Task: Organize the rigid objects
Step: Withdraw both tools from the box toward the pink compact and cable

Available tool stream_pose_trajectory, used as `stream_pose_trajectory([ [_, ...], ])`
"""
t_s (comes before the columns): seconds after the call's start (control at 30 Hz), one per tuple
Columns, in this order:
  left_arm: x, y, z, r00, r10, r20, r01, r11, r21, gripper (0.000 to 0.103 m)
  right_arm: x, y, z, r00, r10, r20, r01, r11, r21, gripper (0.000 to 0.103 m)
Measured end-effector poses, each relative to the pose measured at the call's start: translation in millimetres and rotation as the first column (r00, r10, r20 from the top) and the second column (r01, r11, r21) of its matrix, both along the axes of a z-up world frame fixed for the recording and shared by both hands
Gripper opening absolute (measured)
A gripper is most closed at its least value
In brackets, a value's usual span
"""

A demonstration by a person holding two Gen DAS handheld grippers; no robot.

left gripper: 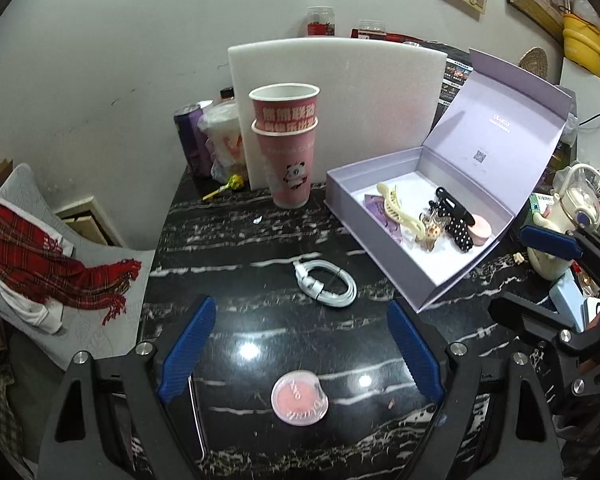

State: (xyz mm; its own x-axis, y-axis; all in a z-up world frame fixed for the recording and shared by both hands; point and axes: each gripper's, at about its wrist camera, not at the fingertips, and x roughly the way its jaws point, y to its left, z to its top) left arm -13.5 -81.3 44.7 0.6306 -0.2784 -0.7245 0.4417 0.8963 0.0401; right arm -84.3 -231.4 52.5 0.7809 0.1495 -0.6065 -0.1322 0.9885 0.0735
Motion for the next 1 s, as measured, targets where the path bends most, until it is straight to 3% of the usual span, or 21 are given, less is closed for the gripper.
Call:
stream_pose_trajectory([
  [0.6, -16, 58, -52, 0.994, 0.055, -0.091, -0.055, 0.998, -0.005, 0.088, -1, 53, -62, 0.990, 0.106, -0.095, -0.100, 0.992, 0.073, 0.086],
  [1.0, -9, 62, -85, 0.989, 0.015, -0.150, -0.019, 1.000, -0.024, 0.088, 22, 61, -86, 0.989, 0.073, -0.128, -0.074, 0.997, 0.000, 0.086],
])
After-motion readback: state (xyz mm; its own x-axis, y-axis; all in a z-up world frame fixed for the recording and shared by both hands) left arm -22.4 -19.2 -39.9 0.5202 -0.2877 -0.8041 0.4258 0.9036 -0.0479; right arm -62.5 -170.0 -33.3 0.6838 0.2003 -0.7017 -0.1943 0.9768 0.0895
